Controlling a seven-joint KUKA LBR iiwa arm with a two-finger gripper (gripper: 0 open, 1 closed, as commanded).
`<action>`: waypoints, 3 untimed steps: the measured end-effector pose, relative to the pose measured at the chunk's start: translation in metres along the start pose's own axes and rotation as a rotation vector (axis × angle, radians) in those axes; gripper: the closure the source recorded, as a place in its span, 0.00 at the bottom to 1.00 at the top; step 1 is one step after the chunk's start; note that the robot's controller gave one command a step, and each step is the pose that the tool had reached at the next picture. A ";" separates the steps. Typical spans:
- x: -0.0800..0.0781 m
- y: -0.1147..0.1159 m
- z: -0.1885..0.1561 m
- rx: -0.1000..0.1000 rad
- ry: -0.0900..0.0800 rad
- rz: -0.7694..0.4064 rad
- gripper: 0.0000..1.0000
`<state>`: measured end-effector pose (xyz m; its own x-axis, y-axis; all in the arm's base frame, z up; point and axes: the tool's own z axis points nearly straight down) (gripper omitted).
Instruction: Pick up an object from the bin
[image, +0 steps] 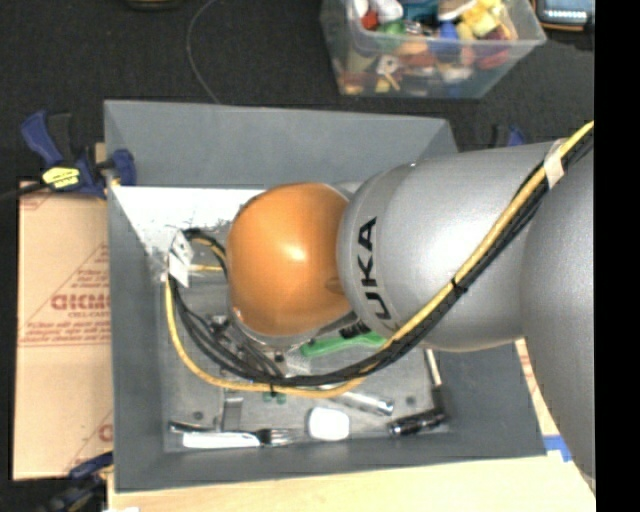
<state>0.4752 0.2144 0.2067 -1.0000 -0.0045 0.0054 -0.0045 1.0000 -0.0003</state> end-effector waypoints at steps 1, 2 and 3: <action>-0.002 -0.001 -0.004 -0.002 -0.007 0.006 0.00; -0.037 -0.121 0.135 -0.004 -0.017 -0.115 0.00; -0.010 -0.128 0.051 -0.008 -0.020 -0.053 0.00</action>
Offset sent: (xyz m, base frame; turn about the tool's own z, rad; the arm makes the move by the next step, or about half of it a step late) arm 0.0333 -0.1208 -0.1367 -0.1158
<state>0.4852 0.0862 0.1559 -0.9983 -0.0570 -0.0153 -0.0571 0.9983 0.0077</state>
